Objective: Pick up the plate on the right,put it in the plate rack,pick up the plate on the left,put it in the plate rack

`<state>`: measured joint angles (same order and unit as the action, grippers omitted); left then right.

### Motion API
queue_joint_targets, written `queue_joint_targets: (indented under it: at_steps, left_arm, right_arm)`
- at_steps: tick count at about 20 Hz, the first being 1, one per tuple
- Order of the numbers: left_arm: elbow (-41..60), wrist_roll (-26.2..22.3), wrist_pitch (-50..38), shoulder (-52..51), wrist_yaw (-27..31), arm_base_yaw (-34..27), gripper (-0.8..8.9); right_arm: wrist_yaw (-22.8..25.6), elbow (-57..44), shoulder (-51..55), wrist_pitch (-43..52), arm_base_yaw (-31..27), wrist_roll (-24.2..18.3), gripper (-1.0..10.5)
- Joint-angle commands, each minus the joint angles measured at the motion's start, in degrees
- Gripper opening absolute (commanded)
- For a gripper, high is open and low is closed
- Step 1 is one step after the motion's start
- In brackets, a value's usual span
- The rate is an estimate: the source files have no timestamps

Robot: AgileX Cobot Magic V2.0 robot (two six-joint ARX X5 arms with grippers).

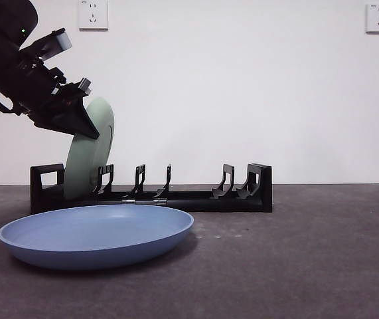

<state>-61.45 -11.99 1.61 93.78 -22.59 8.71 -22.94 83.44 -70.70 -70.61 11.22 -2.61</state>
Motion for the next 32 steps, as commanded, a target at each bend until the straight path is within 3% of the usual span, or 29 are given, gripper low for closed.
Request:
queue_joint_targets:
  at_steps: [1, 3, 11, 16, 21, 25, 32]
  left_arm:
    - [0.15, -0.13, 0.26, 0.52, 0.09, 0.20, 1.54]
    - [0.17, -0.07, 0.33, 0.52, 0.09, 0.20, 2.29]
    - [0.15, 1.53, 0.92, -0.66, -0.85, 0.20, 2.29]
    - [0.15, 1.51, 3.72, -6.45, -1.84, 0.20, 2.29]
    - [0.15, 1.42, 12.13, -17.42, -2.67, 0.24, 2.30]
    - [0.15, 0.66, 21.64, -30.18, -6.36, 0.46, 2.29]
    - [0.15, -7.93, 38.86, -51.69, -6.34, 3.39, 2.31]
  right_arm:
    - [-0.22, -0.48, 0.07, 0.33, 0.07, -0.44, 4.7]
    - [-0.22, -0.48, 0.07, 0.28, 0.09, -0.44, 4.7]
    - [-0.22, -0.48, 0.07, 0.35, 0.07, -0.44, 4.7]
    - [-0.24, -0.48, 0.07, 1.27, 0.07, -0.44, 4.7]
    - [-0.33, -0.48, -0.04, 3.32, 0.09, -0.37, 4.7]
    - [-4.96, -0.48, -1.55, 4.81, 0.11, -0.37, 4.7]
    - [-6.01, -0.50, -11.06, 8.74, 7.30, 0.13, 4.7]
